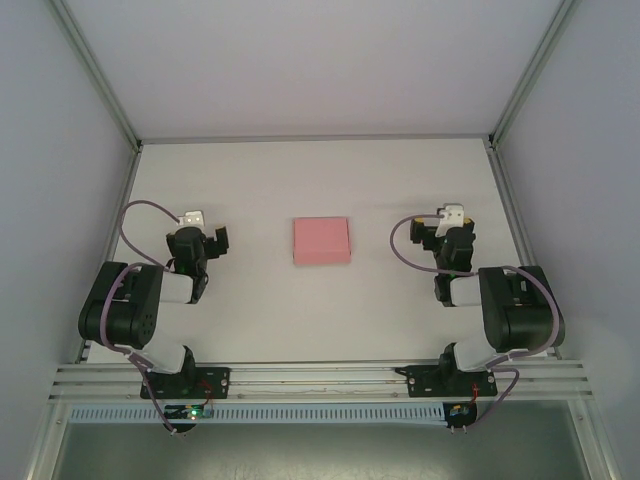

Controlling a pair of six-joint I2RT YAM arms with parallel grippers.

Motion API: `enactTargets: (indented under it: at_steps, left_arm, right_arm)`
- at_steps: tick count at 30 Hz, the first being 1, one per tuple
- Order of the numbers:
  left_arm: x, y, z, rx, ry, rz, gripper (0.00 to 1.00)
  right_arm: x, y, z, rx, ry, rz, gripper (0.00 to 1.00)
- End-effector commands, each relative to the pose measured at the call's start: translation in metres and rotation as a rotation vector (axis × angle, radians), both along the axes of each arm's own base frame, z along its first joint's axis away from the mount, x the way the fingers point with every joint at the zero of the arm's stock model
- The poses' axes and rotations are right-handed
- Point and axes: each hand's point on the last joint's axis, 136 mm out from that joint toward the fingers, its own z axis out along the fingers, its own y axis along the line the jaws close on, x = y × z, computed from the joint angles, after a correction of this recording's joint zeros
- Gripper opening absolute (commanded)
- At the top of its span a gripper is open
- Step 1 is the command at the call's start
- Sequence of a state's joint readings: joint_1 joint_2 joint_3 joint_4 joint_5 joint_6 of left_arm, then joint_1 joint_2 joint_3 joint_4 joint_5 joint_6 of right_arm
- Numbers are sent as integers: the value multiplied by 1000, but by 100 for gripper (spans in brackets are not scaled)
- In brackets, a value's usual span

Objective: Assemble paper box

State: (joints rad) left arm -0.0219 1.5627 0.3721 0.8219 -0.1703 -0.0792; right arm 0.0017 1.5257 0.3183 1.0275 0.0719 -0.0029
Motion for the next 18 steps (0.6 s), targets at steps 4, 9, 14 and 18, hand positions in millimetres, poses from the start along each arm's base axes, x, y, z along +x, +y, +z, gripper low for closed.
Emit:
enactTargets:
  at_steps: [4,9,14,18]
  left_arm:
    - [10,2,22,8,-82,-2,100]
    - [10,2,23,10,-92,-2,100]
    - [10,2,23,10,-88,-2,100]
    - [10,2,23,9,-89,-3,100]
  right_arm:
    - [3,8,9,35,-36,43,98]
    - [3,8,8,32,-28,44,98]
    - [3,8,8,34,-28,44,98]
    - [3,8,9,32,-30,44,98]
